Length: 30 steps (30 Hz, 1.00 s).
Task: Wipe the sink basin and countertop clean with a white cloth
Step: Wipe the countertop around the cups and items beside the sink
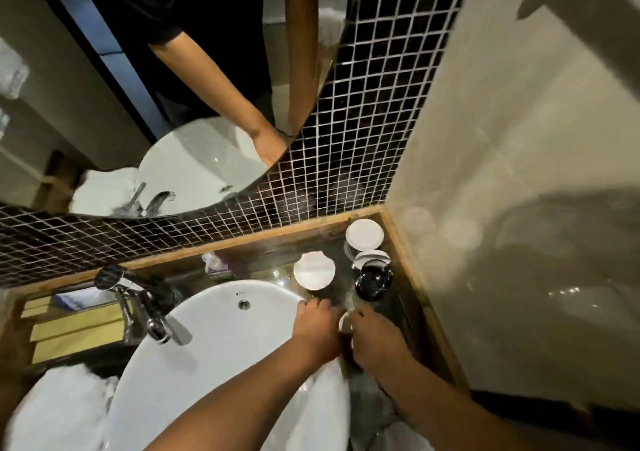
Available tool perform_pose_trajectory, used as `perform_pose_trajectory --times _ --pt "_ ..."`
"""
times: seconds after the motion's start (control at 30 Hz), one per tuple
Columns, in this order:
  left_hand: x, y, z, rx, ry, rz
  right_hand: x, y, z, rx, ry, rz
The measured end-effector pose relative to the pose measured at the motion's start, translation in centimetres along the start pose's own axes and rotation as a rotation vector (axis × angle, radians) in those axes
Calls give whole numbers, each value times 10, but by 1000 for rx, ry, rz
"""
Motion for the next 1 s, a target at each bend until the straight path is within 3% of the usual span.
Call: perform_pose_trajectory --times 0.2,0.4,0.73,0.93,1.0 --pt "29 -29 -19 -73 -5 -162 36 -47 -1 -10 -44 -16" --pt "32 -38 -28 -8 -9 -94 53 -78 -11 23 -64 -145" --pt "25 -28 -42 -22 -58 5 57 -73 -24 -12 66 20" --pt "-16 11 -51 113 111 210 24 -41 -40 273 -121 -368" --pt "-37 22 -57 148 161 265 3 -30 -46 321 -66 -367"
Point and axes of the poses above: each hand's wrist, its own z-axis away from the middle knuckle, its own y-axis out of the back of the hand, x = y × z, the point moved 4 cm from there along -z, towards the middle knuckle, and after that the axes turned 2 degrees about z, right-handed, at the moved point
